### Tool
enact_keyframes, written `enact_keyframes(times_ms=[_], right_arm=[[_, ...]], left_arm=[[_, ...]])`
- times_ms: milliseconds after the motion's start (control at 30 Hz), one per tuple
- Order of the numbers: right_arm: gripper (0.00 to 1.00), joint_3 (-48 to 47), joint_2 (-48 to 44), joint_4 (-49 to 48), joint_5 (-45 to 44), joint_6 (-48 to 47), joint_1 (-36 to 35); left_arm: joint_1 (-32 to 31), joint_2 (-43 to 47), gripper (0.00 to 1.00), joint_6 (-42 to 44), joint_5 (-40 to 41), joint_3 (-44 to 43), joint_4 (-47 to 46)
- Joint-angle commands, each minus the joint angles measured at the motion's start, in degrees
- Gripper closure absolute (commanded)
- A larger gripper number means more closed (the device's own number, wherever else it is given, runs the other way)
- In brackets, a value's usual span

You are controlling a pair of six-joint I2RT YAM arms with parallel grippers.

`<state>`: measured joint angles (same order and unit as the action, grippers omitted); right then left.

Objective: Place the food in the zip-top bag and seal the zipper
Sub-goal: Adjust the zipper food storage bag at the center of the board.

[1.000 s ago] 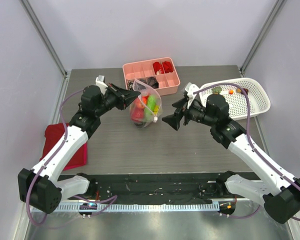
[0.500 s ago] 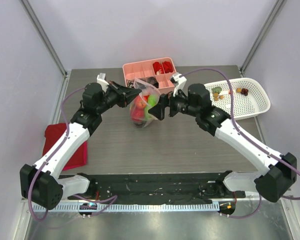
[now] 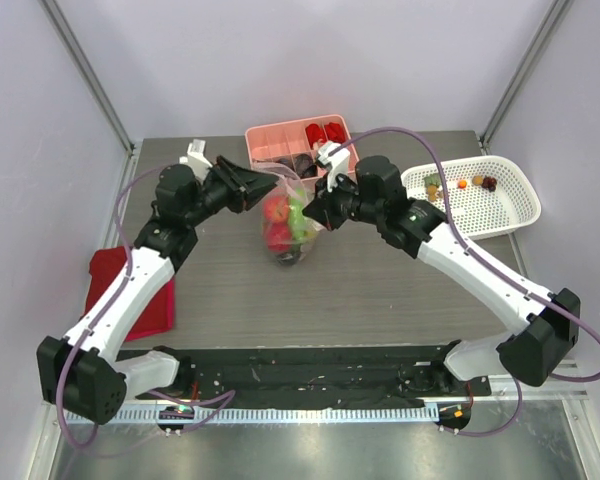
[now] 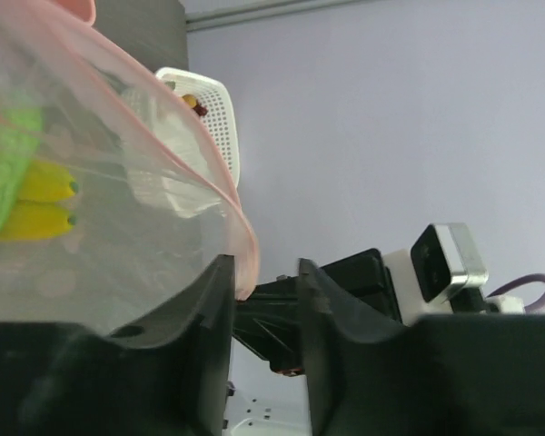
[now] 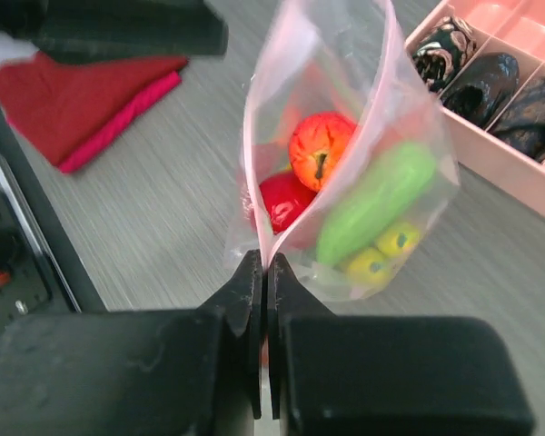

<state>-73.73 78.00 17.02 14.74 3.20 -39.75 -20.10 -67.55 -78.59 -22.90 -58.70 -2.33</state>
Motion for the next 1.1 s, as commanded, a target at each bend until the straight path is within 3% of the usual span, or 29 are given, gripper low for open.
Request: enact_keyframes(times_ms=[0,133,167,233,333,400,533,567,700,800,1067], right_arm=[[0.99,-7.7,-2.9,7.4,8.5,-15.8,-0.2],[0.99,-12.7,-2.6,15.6,12.2,-28.5,-0.1],[0.99,-13.3,-2.7,16.6,12.7,-30.3,-0.1],[0.99,-13.2,-2.9,19.4,13.6,-35.8,-0.1],[0.99,-12.6,-3.6,22.3,14.6,-40.9,-0.2],[0.99,-11.6,-4.3,23.1,14.9,-45.0,-0.1],[0.99,-11.0,-5.3,24.7,16.5,-48.6,-0.2],[0.99,-11.0,-5.7,25.0,16.9,-49.1,-0.1],[0.99,-11.8,-5.8,27.2,17.7,-50.8,-0.2],[0.99,-12.3,-5.8,28.4,17.3,-51.9,-0.2],[0.99,-11.5,-6.6,30.9,17.2,-55.9,-0.5]], left_arm=[[8.7,5.1,0.53,14.3,-8.8,-3.3,-0.6],[16.0,6.1,0.33,36.4,-22.5,-10.4,11.8],[16.7,6.8,0.27,48.1,-24.2,-13.1,14.9],[16.8,8.0,0.25,60.9,-28.7,-15.4,22.8],[16.9,11.8,0.00,83.5,-34.1,-16.3,29.9],[16.8,15.1,0.00,94.8,-38.2,-13.6,30.4],[15.2,17.5,0.00,103.8,-45.7,-9.6,30.5],[11.1,17.5,0.00,104.4,-45.0,-8.9,30.5],[-2.2,15.7,0.00,110.4,-30.2,-8.6,31.9],[-10.8,13.1,0.00,114.8,-24.1,-8.6,31.8],[-20.5,4.8,0.00,117.9,-8.4,-8.9,23.7]])
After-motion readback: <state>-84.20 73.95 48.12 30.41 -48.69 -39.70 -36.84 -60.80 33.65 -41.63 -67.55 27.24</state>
